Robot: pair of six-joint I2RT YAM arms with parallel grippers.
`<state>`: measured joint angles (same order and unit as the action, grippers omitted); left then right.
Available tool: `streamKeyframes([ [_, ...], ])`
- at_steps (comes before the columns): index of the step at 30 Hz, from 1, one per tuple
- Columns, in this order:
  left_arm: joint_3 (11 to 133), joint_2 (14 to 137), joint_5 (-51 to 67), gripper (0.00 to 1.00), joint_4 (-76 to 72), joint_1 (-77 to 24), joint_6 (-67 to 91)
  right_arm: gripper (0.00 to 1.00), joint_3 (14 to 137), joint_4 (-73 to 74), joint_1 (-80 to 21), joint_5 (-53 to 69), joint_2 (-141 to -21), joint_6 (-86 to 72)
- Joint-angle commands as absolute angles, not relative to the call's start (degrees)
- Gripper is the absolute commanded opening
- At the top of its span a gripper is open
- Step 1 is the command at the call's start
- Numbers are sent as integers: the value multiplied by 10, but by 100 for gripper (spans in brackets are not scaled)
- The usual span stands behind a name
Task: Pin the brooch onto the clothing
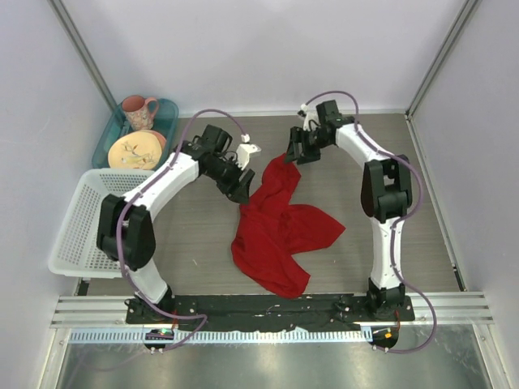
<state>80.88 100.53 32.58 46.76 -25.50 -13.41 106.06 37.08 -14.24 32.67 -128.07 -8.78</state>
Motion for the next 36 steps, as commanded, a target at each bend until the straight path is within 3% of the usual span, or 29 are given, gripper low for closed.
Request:
streamKeyframes([
  [1, 870, 975, 388, 58, 517, -285, -324, 72, 1061, 482, -67, 342, -1173, -3],
  [9, 957, 1088, 320, 49, 565, -382, -450, 72, 825, 572, 20, 443, -1006, 51],
  [17, 965, 1156, 261, 52, 603, -432, -555, 70, 633, 564, 23, 508, -919, 26],
  [19, 960, 1162, 253, 48, 612, -436, -567, 70, 611, 551, 23, 500, -905, 2],
  [24, 980, 1179, 245, 14, 621, -432, -547, 71, 516, 483, 20, 537, -869, -61],
  [26, 1017, 1186, 264, 2, 607, -411, -508, 76, 481, 445, 12, 529, -845, -82],
  [33, 1121, 1234, 256, 0, 435, -276, -240, 80, 512, 427, -47, 509, -921, -66],
  [36, 1121, 1235, 252, 0, 411, -243, -216, 81, 528, 427, -69, 517, -972, -55],
])
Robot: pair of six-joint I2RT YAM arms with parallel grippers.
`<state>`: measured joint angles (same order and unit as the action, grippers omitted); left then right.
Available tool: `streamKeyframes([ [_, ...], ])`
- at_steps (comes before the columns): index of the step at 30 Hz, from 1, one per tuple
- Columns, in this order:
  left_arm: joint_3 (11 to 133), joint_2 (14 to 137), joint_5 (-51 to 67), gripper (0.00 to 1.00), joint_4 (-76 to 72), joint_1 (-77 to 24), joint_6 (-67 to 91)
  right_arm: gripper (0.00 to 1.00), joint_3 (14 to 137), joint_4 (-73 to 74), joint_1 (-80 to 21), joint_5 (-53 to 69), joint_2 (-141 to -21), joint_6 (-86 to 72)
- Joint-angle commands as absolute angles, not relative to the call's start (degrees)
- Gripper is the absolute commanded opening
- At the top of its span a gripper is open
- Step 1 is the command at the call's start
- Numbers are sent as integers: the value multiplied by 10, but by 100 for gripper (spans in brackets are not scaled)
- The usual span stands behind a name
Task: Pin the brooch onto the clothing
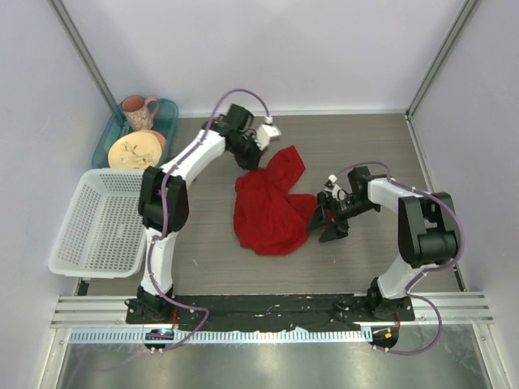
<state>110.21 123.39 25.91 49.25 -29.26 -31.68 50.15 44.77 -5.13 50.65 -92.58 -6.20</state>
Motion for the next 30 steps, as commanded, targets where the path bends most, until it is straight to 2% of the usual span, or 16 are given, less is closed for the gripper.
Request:
streamKeyframes([
  [1, 1117, 1231, 257, 0, 408, -237, -211, 81, 532, 415, -80, 514, -983, -55],
  [6, 1059, 1205, 277, 0, 384, -233, -210, 81, 561, 325, -88, 512, -1042, -115],
  [11, 1025, 1187, 277, 0, 374, -233, -216, 81, 588, 256, -100, 541, -1053, -175],
  [14, 1021, 1184, 279, 0, 374, -231, -216, 77, 582, 225, -126, 540, -1049, -200],
  [17, 1026, 1184, 280, 0, 374, -231, -214, 58, 572, 200, -144, 519, -1058, -215],
  [19, 1028, 1180, 281, 0, 374, -229, -209, 39, 572, 192, -146, 510, -1076, -221],
  [20, 1029, 1179, 283, 0, 376, -228, -208, 26, 574, 192, -145, 508, -1080, -220],
  [21, 1031, 1176, 284, 0, 378, -226, -204, 4, 584, 208, -143, 504, -1083, -212],
  [22, 1034, 1171, 285, 0, 381, -223, -202, 1, 591, 221, -134, 503, -1084, -204],
  [26, 1112, 1161, 295, 0, 424, -204, -209, 1, 683, 362, -78, 469, -1048, -77],
  [29, 1196, 1158, 319, 0, 458, -190, -196, 1, 842, 494, -19, 414, -1032, -3],
  [30, 1267, 1157, 332, 0, 471, -189, -195, 1, 944, 544, -8, 402, -1033, 43],
])
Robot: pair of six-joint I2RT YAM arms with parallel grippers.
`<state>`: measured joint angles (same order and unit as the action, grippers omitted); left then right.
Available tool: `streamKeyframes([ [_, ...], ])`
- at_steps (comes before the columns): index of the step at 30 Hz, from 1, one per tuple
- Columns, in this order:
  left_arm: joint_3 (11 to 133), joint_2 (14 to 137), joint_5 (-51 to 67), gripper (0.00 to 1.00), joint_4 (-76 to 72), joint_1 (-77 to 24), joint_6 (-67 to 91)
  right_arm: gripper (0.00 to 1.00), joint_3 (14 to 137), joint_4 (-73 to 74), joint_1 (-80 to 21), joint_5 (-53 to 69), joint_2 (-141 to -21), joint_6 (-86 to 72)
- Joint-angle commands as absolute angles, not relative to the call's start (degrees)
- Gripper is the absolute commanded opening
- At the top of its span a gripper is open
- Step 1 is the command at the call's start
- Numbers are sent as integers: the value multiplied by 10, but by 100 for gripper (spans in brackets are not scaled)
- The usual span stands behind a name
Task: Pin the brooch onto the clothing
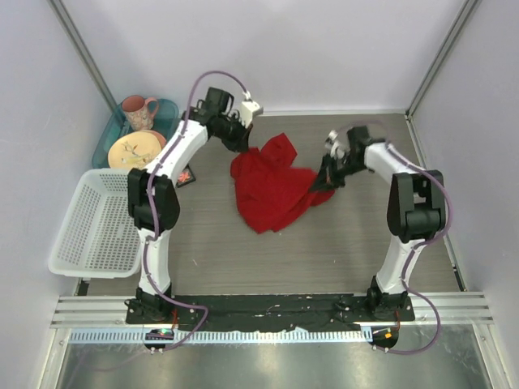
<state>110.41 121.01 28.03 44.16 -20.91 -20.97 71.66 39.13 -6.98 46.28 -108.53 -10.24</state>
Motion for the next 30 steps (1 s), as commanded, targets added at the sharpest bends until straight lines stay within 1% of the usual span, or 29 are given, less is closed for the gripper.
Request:
streamKeyframes([
  [1, 1300, 1155, 344, 0, 483, -189, -198, 1, 1000, 571, -7, 394, -1038, 66],
  [2, 1323, 1140, 352, 0, 496, -192, -195, 1, 1057, 602, 11, 379, -1043, 87],
  [3, 1355, 1130, 365, 0, 495, -192, -190, 1, 1168, 675, 11, 374, -1056, 147],
  [5, 1350, 1074, 391, 0, 509, -201, -208, 1, 1253, 739, 10, 364, -1058, 204],
  [6, 1313, 1046, 409, 0, 520, -206, -222, 1, 1296, 790, 7, 352, -1045, 233],
  [7, 1277, 1020, 420, 0, 547, -223, -240, 1, 1301, 813, 7, 343, -1033, 295],
  [8, 1241, 961, 426, 0, 568, -235, -305, 1, 1272, 837, 6, 318, -1014, 322],
  [9, 1151, 933, 426, 0, 596, -250, -347, 1, 1241, 840, 7, 305, -971, 379],
  [10, 1099, 902, 418, 0, 640, -286, -390, 1, 1203, 838, 7, 293, -938, 412],
  [11, 1048, 835, 411, 0, 656, -307, -451, 1, 1108, 817, 7, 260, -906, 443],
  [12, 928, 805, 377, 16, 662, -328, -474, 1, 1051, 788, 7, 244, -825, 473],
  [13, 875, 769, 361, 31, 647, -361, -479, 1, 995, 757, 7, 226, -788, 517],
  [14, 816, 739, 352, 49, 628, -366, -463, 1, 892, 719, 6, 208, -752, 552],
  [15, 771, 687, 344, 72, 587, -367, -451, 1, 845, 702, 1, 199, -711, 578],
  [16, 697, 667, 335, 77, 569, -367, -443, 1, 799, 687, 0, 186, -652, 617],
  [17, 670, 652, 325, 80, 553, -367, -440, 1, 722, 662, 0, 178, -622, 632],
  [18, 651, 632, 316, 81, 522, -367, -438, 1, 692, 655, -24, 161, -600, 642],
  [20, 616, 631, 299, 81, 498, -367, -444, 1, 635, 643, -35, 152, -561, 650],
  [23, 608, 662, 305, 80, 463, -371, -462, 1, 607, 643, -46, 150, -557, 638],
  [26, 612, 709, 313, 75, 416, -392, -443, 1, 598, 642, -48, 149, -575, 622],
  [29, 577, 730, 281, 72, 329, -452, -414, 1, 586, 635, -48, 143, -580, 615],
  [30, 568, 735, 273, 72, 293, -491, -417, 1, 583, 629, -47, 142, -579, 609],
])
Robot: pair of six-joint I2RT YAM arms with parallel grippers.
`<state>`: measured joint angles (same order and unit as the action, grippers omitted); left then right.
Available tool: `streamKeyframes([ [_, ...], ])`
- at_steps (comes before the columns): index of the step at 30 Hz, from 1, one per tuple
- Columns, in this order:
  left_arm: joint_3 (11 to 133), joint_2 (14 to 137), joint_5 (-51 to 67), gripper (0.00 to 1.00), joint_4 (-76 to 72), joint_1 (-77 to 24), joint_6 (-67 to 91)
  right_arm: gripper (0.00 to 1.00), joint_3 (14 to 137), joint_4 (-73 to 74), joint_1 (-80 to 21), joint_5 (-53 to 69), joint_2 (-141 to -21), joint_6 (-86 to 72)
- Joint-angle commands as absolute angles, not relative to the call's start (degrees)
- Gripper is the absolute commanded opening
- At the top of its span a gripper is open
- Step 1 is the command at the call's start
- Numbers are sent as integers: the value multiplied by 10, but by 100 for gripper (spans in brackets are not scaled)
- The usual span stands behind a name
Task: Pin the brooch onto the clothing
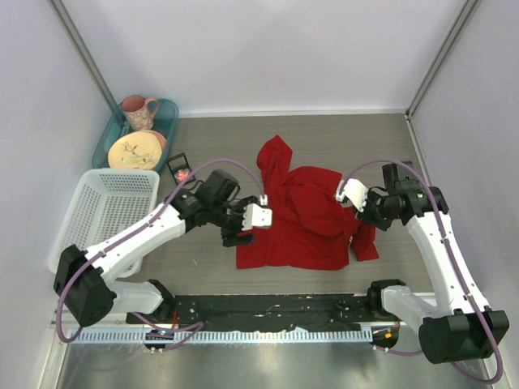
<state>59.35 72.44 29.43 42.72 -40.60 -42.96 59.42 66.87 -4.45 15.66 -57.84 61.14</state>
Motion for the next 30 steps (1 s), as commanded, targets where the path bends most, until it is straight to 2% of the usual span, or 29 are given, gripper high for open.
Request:
streamKeyframes([
  [1, 561, 740, 264, 70, 276, -513, -413, 1, 578, 623, -48, 134, -579, 607],
  [5, 562, 810, 222, 65, 224, -601, -364, 1, 565, 597, -47, 120, -584, 588],
  [9, 575, 878, 156, 66, 177, -684, -380, 1, 575, 593, -47, 118, -608, 554],
  [22, 656, 1041, 99, 65, 142, -713, -387, 1, 589, 578, -40, 120, -647, 539],
  [24, 670, 1060, 105, 62, 158, -712, -399, 1, 589, 577, -37, 125, -649, 540],
  [26, 681, 1071, 109, 50, 177, -711, -404, 1, 590, 576, -32, 128, -650, 538],
  [30, 705, 1098, 123, 43, 214, -704, -410, 1, 592, 577, -17, 133, -652, 540],
])
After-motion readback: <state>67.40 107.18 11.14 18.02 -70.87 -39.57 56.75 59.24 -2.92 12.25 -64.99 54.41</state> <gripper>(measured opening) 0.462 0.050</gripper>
